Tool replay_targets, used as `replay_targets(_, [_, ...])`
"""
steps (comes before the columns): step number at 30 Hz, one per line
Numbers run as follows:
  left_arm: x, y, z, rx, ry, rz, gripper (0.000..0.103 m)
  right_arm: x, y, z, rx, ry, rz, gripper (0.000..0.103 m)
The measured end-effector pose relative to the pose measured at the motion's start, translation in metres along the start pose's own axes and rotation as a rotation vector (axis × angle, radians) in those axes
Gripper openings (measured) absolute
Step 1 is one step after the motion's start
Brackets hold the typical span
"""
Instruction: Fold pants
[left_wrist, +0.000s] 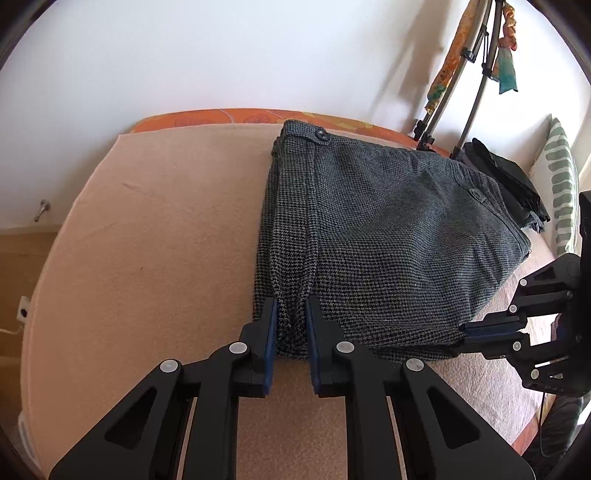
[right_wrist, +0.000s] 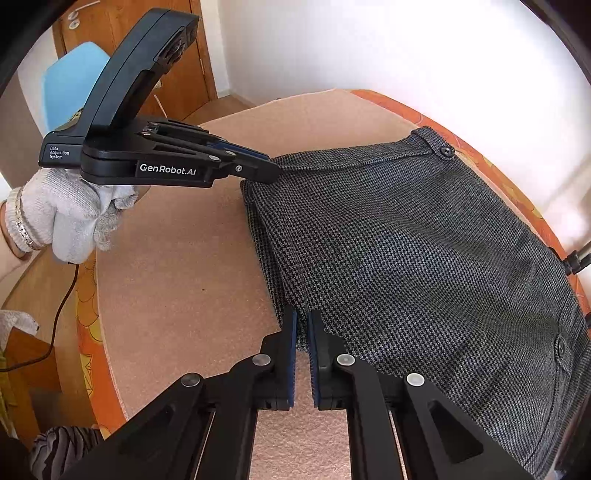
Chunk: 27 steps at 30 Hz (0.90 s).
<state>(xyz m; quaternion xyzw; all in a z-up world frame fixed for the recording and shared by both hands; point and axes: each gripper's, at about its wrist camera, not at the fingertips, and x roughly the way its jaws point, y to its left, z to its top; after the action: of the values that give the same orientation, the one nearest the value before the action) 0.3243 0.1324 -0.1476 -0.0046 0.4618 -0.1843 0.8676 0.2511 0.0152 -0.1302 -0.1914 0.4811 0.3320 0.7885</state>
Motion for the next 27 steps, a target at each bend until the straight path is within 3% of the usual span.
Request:
replay_targets(5, [-0.003,-0.001,0.001,0.023,0.017,0.029,0.016,0.010,0.003,-0.009,-0.001,0.030,0.006,0.004])
replay_targets(8, [-0.008,-0.004,0.002,0.062,0.028,0.076,0.025,0.003,-0.002,-0.017,0.044,0.019,0.024,0.009])
replay_targets(10, [-0.015,-0.001,0.002,0.047,0.022,0.075,0.031,-0.010,-0.010,-0.026,0.098,-0.006,0.025,0.023])
replay_targets(11, [-0.020,0.000,0.001,0.034,0.012,0.071,0.031,-0.019,-0.015,-0.031,0.134,-0.031,0.023,0.036])
replay_targets(14, [-0.037,-0.004,0.003,0.033,-0.025,0.086,0.031,-0.050,-0.039,-0.054,0.273,-0.096,0.017,0.041])
replay_targets(18, [-0.061,-0.022,0.014,0.079,-0.082,0.105,0.031,-0.086,-0.071,-0.094,0.471,-0.166,-0.052,0.059])
replay_targets(23, [-0.079,-0.054,0.039,0.150,-0.133,0.096,0.031,-0.116,-0.110,-0.141,0.718,-0.212,-0.140,0.063])
replay_targets(27, [-0.065,-0.088,0.052,0.194,-0.121,0.040,0.037,-0.126,-0.138,-0.170,0.874,-0.218,-0.280,0.066])
